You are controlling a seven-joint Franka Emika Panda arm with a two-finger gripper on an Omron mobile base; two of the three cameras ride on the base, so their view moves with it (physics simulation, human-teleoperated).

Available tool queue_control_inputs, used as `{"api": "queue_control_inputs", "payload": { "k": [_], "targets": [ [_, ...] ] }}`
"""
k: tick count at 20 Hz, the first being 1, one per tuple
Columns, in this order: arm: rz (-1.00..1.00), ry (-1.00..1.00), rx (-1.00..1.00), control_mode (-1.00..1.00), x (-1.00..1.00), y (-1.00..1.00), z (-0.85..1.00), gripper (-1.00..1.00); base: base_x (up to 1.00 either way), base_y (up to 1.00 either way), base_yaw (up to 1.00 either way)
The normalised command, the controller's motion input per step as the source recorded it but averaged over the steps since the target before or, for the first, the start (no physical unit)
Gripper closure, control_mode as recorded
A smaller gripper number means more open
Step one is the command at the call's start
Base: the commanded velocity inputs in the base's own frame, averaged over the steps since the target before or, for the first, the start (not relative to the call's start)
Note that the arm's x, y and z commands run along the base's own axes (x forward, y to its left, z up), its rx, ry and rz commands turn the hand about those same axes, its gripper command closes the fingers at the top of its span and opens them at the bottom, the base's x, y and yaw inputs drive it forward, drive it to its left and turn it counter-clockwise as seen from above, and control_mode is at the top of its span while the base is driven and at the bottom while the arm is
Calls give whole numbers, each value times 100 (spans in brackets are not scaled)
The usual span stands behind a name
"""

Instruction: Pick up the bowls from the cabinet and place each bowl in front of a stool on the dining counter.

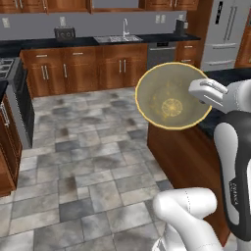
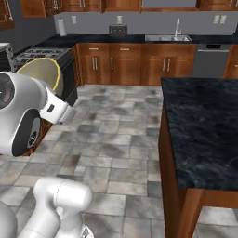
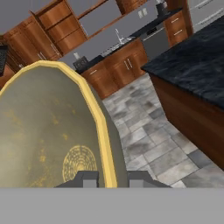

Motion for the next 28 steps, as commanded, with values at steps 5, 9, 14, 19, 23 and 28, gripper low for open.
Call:
{"api": "queue_control_inputs", "payload": {
  "k": [5,9,14,19,23,28],
  "targets": [
    [0,0,0,100,0,0,0,100,-100,-39,-7],
    [0,0,0,100,0,0,0,100,-100,-72,-12],
    [0,0,0,100,0,0,0,100,-51,-93,-13],
    [0,0,0,100,0,0,0,100,-4,-100,-11],
    [0,0,0,100,0,0,0,100,0,-98,-8],
    [0,0,0,100,0,0,0,100,0,-97,-6]
  ]
}}
